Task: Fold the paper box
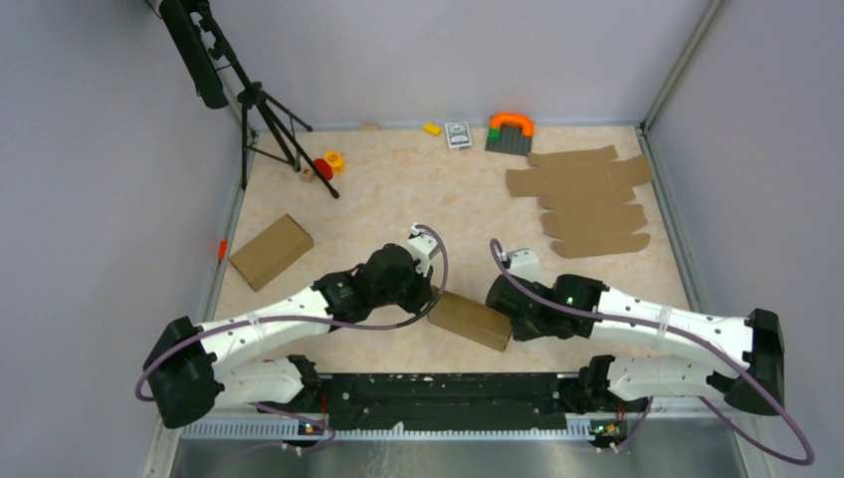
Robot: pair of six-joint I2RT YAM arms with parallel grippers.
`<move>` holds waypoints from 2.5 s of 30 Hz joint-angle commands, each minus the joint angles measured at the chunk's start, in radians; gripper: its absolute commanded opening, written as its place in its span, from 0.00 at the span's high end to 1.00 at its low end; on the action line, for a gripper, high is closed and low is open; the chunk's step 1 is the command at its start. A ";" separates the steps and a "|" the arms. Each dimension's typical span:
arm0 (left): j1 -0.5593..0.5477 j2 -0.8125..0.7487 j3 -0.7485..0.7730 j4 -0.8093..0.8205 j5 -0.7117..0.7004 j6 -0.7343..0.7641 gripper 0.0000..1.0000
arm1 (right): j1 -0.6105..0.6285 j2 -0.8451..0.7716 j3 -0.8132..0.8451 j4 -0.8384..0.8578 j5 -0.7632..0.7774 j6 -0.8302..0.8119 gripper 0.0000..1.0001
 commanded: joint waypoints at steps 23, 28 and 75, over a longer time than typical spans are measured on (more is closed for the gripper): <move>-0.063 0.006 0.035 -0.049 -0.109 -0.104 1.00 | -0.076 -0.167 -0.099 0.159 0.042 0.294 0.99; -0.071 0.009 0.039 -0.048 -0.125 -0.101 1.00 | -0.099 -0.181 -0.117 0.171 -0.020 0.296 1.00; -0.107 0.060 0.055 -0.065 -0.182 -0.099 1.00 | -0.167 -0.181 -0.139 0.145 -0.139 0.061 0.70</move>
